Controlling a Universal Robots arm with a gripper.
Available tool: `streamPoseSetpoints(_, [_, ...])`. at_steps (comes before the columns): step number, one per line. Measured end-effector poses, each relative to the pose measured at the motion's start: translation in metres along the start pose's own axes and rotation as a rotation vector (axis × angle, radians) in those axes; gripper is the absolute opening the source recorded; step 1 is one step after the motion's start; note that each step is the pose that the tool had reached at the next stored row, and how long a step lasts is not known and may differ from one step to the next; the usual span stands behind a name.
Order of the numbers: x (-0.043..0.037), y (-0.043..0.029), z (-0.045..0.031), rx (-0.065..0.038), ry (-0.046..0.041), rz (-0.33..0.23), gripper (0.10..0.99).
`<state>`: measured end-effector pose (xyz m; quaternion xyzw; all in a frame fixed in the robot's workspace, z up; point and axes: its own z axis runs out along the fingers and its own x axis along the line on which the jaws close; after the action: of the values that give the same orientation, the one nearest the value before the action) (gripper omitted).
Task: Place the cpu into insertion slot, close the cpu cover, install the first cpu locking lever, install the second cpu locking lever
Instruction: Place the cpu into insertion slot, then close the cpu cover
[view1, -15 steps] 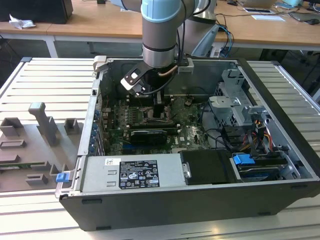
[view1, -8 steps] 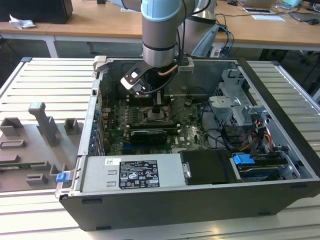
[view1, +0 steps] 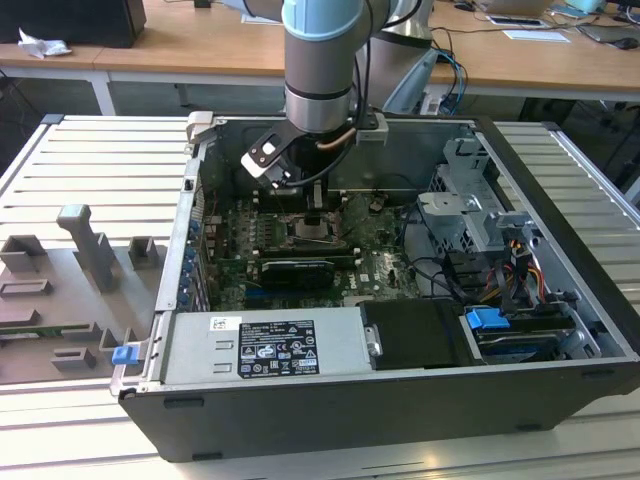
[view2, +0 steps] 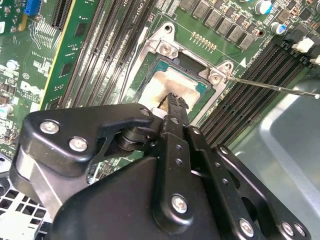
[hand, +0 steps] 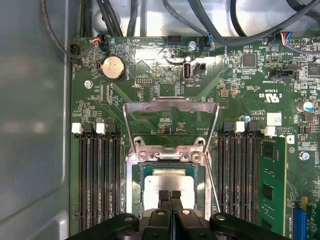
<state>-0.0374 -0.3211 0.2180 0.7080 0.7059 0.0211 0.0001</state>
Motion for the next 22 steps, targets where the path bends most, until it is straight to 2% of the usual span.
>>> streamPoseSetpoints(10, [0.0003,0.0002,-0.0057,0.0,0.0006,0.0,0.106])
streamPoseSetpoints(15, [0.0002,0.0042,-0.006,0.0,0.0003,0.0,0.106])
streamPoseSetpoints(16, [0.0003,0.0042,-0.0069,0.0,0.0002,0.0,0.106])
streamPoseSetpoints(19, [0.0006,0.0046,-0.0178,0.0,0.0003,0.0,0.106])
streamPoseSetpoints(22, [0.0007,0.0064,-0.0195,0.0,0.0005,0.0,0.106])
